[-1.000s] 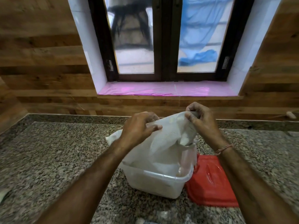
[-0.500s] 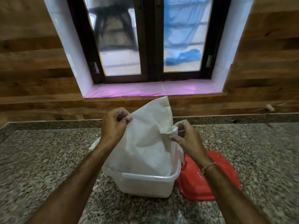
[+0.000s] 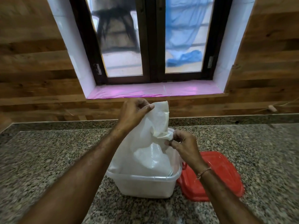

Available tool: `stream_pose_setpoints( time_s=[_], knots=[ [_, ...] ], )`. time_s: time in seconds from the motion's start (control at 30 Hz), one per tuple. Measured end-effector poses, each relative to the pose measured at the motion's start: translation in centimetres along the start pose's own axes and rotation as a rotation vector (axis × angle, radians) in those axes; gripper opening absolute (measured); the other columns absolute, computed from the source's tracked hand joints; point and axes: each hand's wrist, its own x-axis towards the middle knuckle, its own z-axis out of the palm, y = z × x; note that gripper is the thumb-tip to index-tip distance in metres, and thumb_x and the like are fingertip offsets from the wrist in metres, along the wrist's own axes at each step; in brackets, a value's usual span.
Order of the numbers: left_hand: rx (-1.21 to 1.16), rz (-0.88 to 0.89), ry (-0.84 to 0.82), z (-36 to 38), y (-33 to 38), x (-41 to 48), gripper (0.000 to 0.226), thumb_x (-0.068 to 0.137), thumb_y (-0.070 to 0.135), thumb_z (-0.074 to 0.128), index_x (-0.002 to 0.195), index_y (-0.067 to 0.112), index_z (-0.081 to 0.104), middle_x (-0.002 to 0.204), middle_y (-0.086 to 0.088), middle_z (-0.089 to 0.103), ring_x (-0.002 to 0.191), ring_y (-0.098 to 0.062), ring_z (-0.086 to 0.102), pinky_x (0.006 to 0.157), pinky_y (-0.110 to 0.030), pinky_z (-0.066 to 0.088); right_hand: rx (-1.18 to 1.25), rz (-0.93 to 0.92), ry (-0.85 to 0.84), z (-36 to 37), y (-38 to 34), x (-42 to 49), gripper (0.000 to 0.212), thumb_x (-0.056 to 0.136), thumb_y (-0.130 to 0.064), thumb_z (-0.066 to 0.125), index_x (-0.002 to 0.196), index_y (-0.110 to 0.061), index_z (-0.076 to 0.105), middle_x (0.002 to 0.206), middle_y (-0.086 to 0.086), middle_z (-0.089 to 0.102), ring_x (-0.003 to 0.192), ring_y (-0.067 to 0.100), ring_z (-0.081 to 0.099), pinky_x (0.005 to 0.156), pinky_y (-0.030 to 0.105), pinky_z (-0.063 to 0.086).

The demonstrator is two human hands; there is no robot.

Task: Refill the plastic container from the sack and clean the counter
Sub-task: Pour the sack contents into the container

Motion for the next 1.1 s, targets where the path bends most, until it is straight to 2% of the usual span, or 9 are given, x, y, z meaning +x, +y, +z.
stream_pose_setpoints(
  time_s=[0.2,0.43,0.5,0.57,0.63,0.77,0.87,0.93,1.1],
  knots=[
    [-0.067,-0.107,0.118,0.5,-1.1,0.9,0.032,0.08,0.051,0.071,0.074,0.02,0.073,0.072,-0.001,0.072,0.07,-0.024,0.069,0.067,-0.051,0.06,-0.158,0.066,0.172,-0.6,0.5,-1.4,0.024,0.074,-0.03,0.088,0.067,-0.021,0.067,0.07,-0.005,0.069,0.073,0.019,0.067,0.067,0.044,0.058],
    [-0.035,-0.128,0.191,0.4,-1.5,0.8,0.028,0.083,0.046,0.072,0.073,0.02,0.07,0.072,0.003,0.07,0.073,-0.022,0.069,0.069,-0.05,0.062,-0.483,0.11,0.207,2.2,0.4,-3.6,0.028,0.077,-0.043,0.084,0.067,-0.035,0.058,0.084,-0.015,0.063,0.091,0.012,0.055,0.088,0.038,0.042],
    [0.011,-0.087,0.161,0.7,-1.2,0.6,0.025,0.088,0.039,0.074,0.073,0.019,0.069,0.071,0.003,0.07,0.072,-0.022,0.068,0.068,-0.048,0.061,-0.376,0.086,0.136,1.7,-0.1,-3.5,0.02,0.08,-0.037,0.083,0.083,-0.035,0.064,0.093,-0.014,0.063,0.09,0.011,0.059,0.079,0.031,0.048],
    [0.054,-0.044,0.111,1.0,-0.7,0.5,0.027,0.088,0.039,0.075,0.072,0.02,0.067,0.07,0.004,0.069,0.07,-0.02,0.065,0.065,-0.044,0.059,-0.282,-0.014,0.193,0.8,-1.2,-2.7,0.049,0.077,-0.038,0.085,0.119,-0.029,0.061,0.107,-0.013,0.063,0.089,0.007,0.062,0.069,0.026,0.053],
    [0.079,-0.009,0.054,1.7,0.2,0.6,0.028,0.089,0.038,0.075,0.068,0.022,0.065,0.068,0.007,0.066,0.067,-0.015,0.063,0.062,-0.039,0.056,-0.327,-0.144,0.254,0.4,-2.6,-1.6,0.069,0.074,-0.041,0.088,0.131,-0.028,0.052,0.119,-0.01,0.056,0.093,0.009,0.061,0.07,0.028,0.057],
    [0.038,-0.036,-0.011,1.3,0.5,0.7,0.029,0.091,0.036,0.075,0.068,0.023,0.065,0.069,0.007,0.064,0.064,-0.01,0.058,0.058,-0.027,0.045,-0.571,-0.281,0.217,2.9,-4.6,-1.2,0.059,0.072,-0.04,0.089,0.118,-0.029,0.054,0.14,0.0,0.039,0.118,0.019,0.053,0.088,0.043,0.061],
    [-0.036,-0.061,-0.086,0.6,0.7,0.7,0.027,0.093,0.038,0.074,0.074,0.019,0.069,0.078,0.002,0.069,0.072,-0.016,0.067,0.061,-0.032,0.058,-0.634,-0.264,0.297,4.2,-4.7,-1.3,0.05,0.071,-0.046,0.088,0.112,-0.031,0.063,0.158,0.005,0.032,0.139,0.024,0.042,0.111,0.042,0.041],
    [-0.074,-0.066,-0.128,0.3,0.8,0.5,0.026,0.094,0.038,0.073,0.079,0.016,0.072,0.08,0.0,0.071,0.076,-0.019,0.071,0.065,-0.033,0.06,-0.554,-0.241,0.373,5.2,-5.5,-1.4,0.038,0.072,-0.046,0.087,0.102,-0.032,0.069,0.161,0.001,0.032,0.145,0.021,0.036,0.111,0.04,0.028],
    [-0.081,-0.054,-0.152,0.3,0.2,0.2,0.026,0.093,0.037,0.074,0.079,0.015,0.073,0.078,-0.002,0.072,0.078,-0.024,0.071,0.069,-0.042,0.062,-0.508,-0.18,0.477,7.1,-6.9,-0.9,0.021,0.076,-0.031,0.087,0.082,-0.029,0.067,0.146,-0.006,0.043,0.138,0.015,0.039,0.106,0.051,0.039]
  ],
)
